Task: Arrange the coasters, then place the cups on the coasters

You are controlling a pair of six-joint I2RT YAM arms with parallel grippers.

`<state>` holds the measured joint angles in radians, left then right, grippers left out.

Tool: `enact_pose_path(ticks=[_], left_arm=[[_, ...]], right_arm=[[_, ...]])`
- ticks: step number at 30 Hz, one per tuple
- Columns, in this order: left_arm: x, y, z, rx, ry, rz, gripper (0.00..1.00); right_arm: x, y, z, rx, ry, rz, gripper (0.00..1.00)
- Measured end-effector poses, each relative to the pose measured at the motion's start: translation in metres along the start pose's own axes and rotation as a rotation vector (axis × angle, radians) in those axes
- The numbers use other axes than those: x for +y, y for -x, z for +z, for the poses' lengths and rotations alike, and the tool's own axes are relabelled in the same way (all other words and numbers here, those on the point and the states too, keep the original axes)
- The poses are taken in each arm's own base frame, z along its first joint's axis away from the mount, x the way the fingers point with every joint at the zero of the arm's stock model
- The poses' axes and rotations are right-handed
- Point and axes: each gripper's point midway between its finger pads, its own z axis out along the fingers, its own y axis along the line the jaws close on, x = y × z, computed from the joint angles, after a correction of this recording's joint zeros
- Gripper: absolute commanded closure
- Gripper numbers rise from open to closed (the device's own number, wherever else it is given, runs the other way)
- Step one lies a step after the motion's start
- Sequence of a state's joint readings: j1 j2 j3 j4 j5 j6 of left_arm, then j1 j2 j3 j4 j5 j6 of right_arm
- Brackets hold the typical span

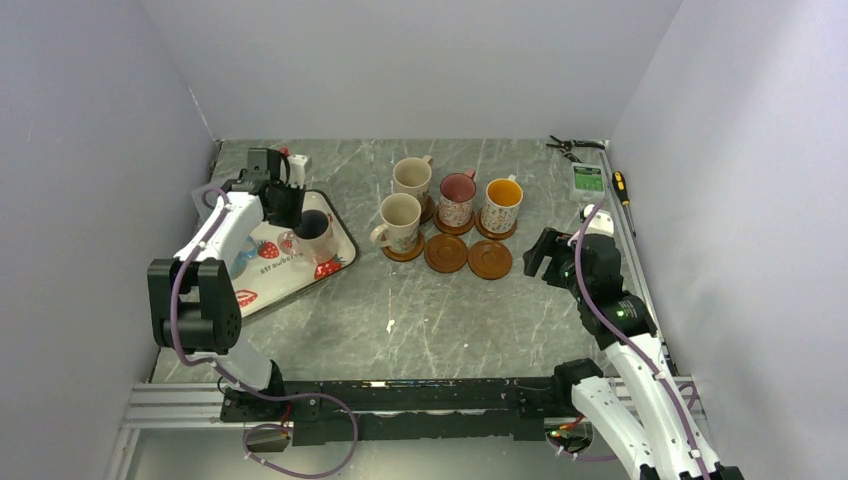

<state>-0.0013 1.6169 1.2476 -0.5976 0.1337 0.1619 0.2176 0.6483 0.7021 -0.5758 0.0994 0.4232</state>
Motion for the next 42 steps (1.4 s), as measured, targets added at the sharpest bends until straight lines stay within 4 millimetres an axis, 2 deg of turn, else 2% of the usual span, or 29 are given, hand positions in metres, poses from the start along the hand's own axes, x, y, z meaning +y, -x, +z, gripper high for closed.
enact_pose_path(ticks=[2,6,13,17,23,27,31,33,38,40,42], left_arm=[[-0.007,-0.004,-0.005,0.022,0.018,-0.022,0.64],[-0.007,-0.015,-0.011,0.067,0.053,-0.075,0.47],[-0.004,-0.018,-0.011,0.087,0.068,-0.102,0.47],[-0.006,-0.002,-0.002,0.07,0.025,-0.083,0.52],[-0.009,-0.003,0.014,0.094,-0.01,-0.066,0.77],[-0.009,-0.007,0.015,0.112,-0.007,-0.067,0.95],[-0.004,-0.009,0.012,0.105,0.049,-0.115,0.97],[-0.001,-0.016,0.006,0.114,0.089,-0.164,0.9],[-0.001,-0.036,-0.006,0.153,0.146,-0.281,0.54],[-0.003,-0.035,-0.01,0.146,0.14,-0.306,0.5],[-0.005,-0.032,-0.012,0.136,0.129,-0.306,0.51]], right_arm=[[0.0,0.0,0.0,0.0,0.001,0.0,0.18],[0.0,-0.002,0.002,0.011,-0.001,-0.001,0.18],[0.002,-0.004,0.003,0.023,0.008,0.006,0.18],[0.003,-0.004,0.003,0.025,0.014,0.009,0.18],[0.003,-0.004,0.002,0.023,0.014,0.013,0.18],[0.004,-0.004,0.002,0.021,0.015,0.013,0.18],[0.003,-0.004,0.002,0.022,0.015,0.014,0.18],[0.003,-0.004,0.002,0.022,0.015,0.014,0.18],[0.003,-0.004,0.002,0.024,0.013,0.013,0.18],[0.003,-0.005,0.003,0.029,0.011,0.013,0.18],[0.003,-0.006,0.003,0.033,0.009,0.012,0.18]])
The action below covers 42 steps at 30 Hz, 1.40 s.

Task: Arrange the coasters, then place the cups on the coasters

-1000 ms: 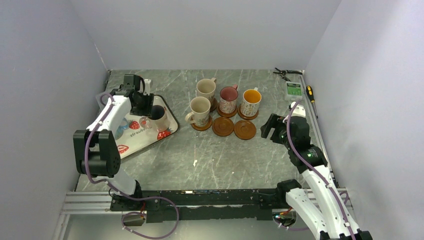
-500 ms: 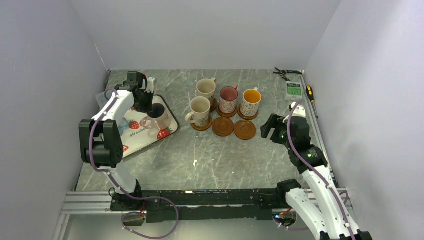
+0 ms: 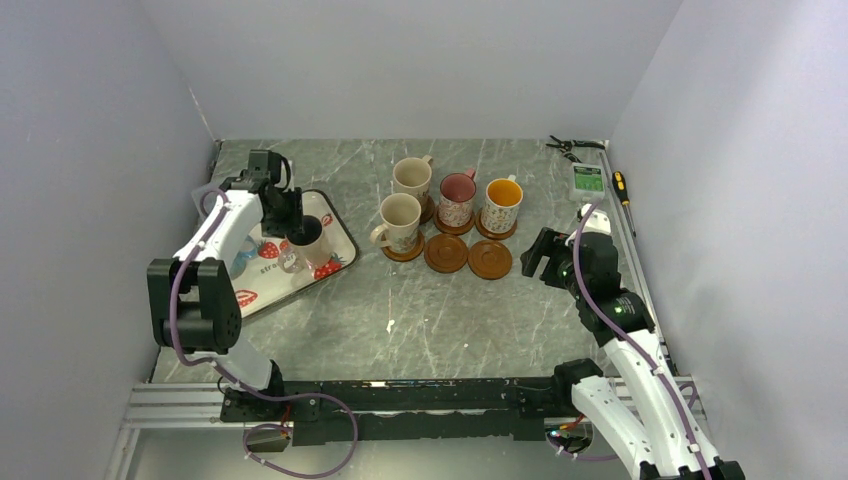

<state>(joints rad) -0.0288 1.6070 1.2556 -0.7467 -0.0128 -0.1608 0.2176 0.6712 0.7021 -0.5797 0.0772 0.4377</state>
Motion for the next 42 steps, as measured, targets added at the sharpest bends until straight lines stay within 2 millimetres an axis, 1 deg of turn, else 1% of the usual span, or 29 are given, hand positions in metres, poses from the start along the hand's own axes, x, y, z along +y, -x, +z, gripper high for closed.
enact_pose_path(ticks=[3,5,7,9,10,13,14,17,22,25,26,29,32,34,36,42], left_arm=[[-0.004,0.01,-0.003,-0.021,-0.026,0.025,0.54],[-0.007,0.016,-0.004,-0.03,-0.041,0.048,0.59],[-0.008,0.021,0.0,-0.027,-0.049,0.073,0.62],[-0.008,0.023,0.01,-0.009,-0.052,0.095,0.67],[-0.008,0.018,0.017,0.015,-0.053,0.11,0.74],[-0.007,0.012,0.021,0.044,-0.057,0.125,0.95],[-0.007,0.01,0.021,0.052,-0.06,0.122,0.97],[-0.008,0.013,0.021,0.042,-0.065,0.129,0.97],[-0.004,0.01,0.013,0.048,-0.038,0.106,0.97],[-0.003,0.01,-0.002,0.032,-0.02,0.059,0.97],[-0.003,0.012,-0.011,0.016,-0.016,0.036,0.97],[-0.007,0.02,-0.042,-0.057,-0.024,-0.023,0.97],[-0.018,0.029,-0.078,-0.146,-0.042,-0.06,0.97],[-0.031,0.034,-0.1,-0.191,-0.062,-0.063,0.97],[-0.051,0.035,-0.12,-0.223,-0.092,-0.057,0.97],[-0.114,0.027,-0.166,-0.246,-0.184,0.006,0.97]], right_arm=[[0.0,0.0,-0.001,0.0,0.0,0.0,0.18],[0.0,0.0,-0.001,-0.002,0.001,0.001,0.18],[0.0,0.001,-0.002,-0.005,0.002,0.001,0.18],[0.0,0.001,-0.002,-0.008,0.003,0.001,0.18],[0.0,0.001,-0.003,-0.009,0.003,0.001,0.18],[-0.002,0.001,-0.003,-0.013,-0.006,0.001,0.18],[-0.002,0.001,-0.004,-0.013,-0.01,0.001,0.18],[-0.003,0.001,-0.004,-0.013,-0.014,0.001,0.18],[-0.003,0.001,-0.004,-0.014,-0.013,0.001,0.18],[-0.003,0.002,-0.004,-0.015,-0.013,0.001,0.18],[-0.003,0.001,-0.004,-0.015,-0.012,0.001,0.18],[-0.003,0.002,-0.005,-0.017,-0.011,0.001,0.18],[-0.002,0.003,-0.005,-0.021,-0.009,0.002,0.18],[-0.001,0.006,-0.006,-0.026,-0.006,0.003,0.18],[0.001,0.009,-0.007,-0.031,0.0,0.004,0.18],[0.006,0.014,-0.009,-0.041,0.02,0.014,0.18]])
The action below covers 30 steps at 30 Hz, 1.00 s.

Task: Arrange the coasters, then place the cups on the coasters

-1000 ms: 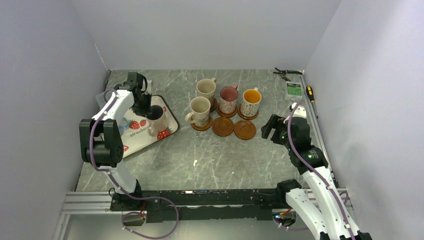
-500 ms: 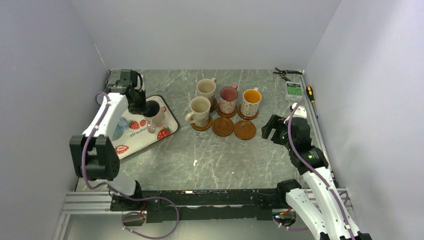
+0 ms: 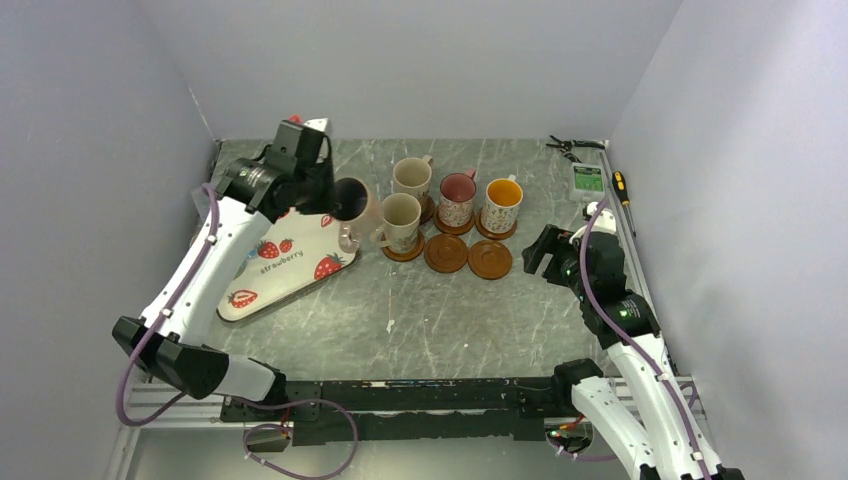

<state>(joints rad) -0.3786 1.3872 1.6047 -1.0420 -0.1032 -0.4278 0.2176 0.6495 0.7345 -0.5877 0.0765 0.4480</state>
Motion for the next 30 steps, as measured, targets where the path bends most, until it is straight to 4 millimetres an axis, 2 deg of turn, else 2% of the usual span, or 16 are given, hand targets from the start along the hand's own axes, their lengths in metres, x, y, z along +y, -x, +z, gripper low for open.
enact_pose_path(ticks=[4,8,12,16,20,23,27,30], left_arm=[[-0.059,0.004,-0.023,-0.007,-0.087,0.044,0.97],[-0.112,0.001,-0.027,-0.005,-0.147,0.08,0.97],[-0.157,-0.021,-0.009,0.051,-0.179,0.121,0.97],[-0.185,-0.043,0.021,0.11,-0.16,0.173,0.97],[-0.209,-0.054,0.054,0.129,-0.124,0.211,0.97],[-0.215,-0.061,0.076,0.13,-0.087,0.229,0.97],[-0.212,-0.067,0.087,0.127,-0.05,0.235,0.97],[-0.212,-0.069,0.094,0.121,-0.042,0.218,0.97]], right_arm=[[0.001,0.0,-0.001,0.0,0.005,0.008,0.18],[0.004,0.006,-0.004,-0.016,0.012,0.013,0.18],[0.004,0.016,-0.01,-0.051,0.007,0.024,0.18],[0.0,0.023,-0.017,-0.093,-0.018,0.037,0.18],[-0.008,0.026,-0.025,-0.125,-0.05,0.047,0.18],[-0.009,0.028,-0.032,-0.14,-0.051,0.055,0.19],[0.0,0.034,-0.033,-0.134,-0.022,0.058,0.26],[0.011,0.033,-0.025,-0.089,0.019,0.063,0.3]])
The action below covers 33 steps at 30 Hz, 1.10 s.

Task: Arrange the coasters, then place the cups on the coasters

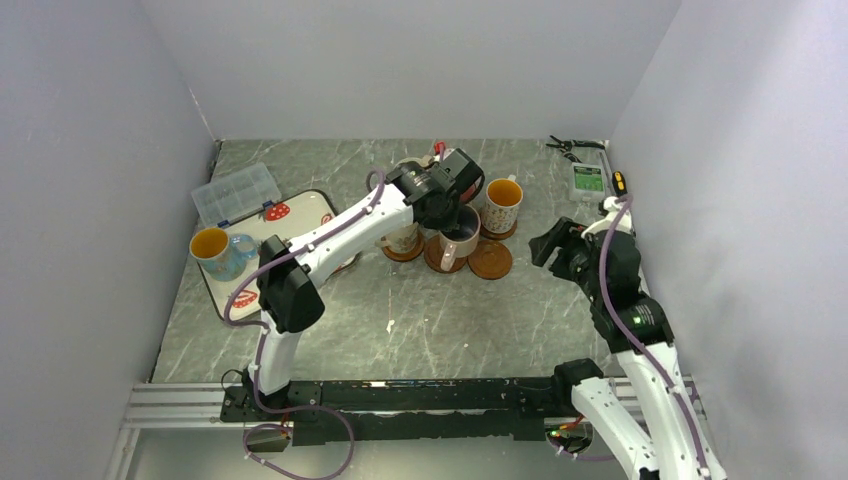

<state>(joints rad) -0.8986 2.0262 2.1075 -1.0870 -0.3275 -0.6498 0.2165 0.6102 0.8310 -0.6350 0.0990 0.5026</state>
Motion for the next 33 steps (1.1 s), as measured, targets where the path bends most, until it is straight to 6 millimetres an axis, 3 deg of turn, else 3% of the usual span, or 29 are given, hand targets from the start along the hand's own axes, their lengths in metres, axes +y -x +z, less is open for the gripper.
enact_pose_path(ticks=[8,17,25,33], left_arm=[[0.0,-0.024,0.021,0.046,0.01,-0.005,0.97],[-0.007,-0.032,0.03,0.063,-0.013,-0.023,0.97],[-0.005,-0.04,0.036,0.073,-0.006,-0.025,0.97],[-0.007,-0.051,0.04,0.095,-0.012,-0.017,0.97]], right_arm=[[0.037,-0.026,0.028,0.164,0.143,0.024,0.34],[0.073,-0.076,0.049,0.345,0.193,-0.039,0.35],[0.075,-0.08,0.068,0.341,0.136,-0.053,0.35],[0.063,-0.09,0.094,0.35,0.025,-0.098,0.38]])
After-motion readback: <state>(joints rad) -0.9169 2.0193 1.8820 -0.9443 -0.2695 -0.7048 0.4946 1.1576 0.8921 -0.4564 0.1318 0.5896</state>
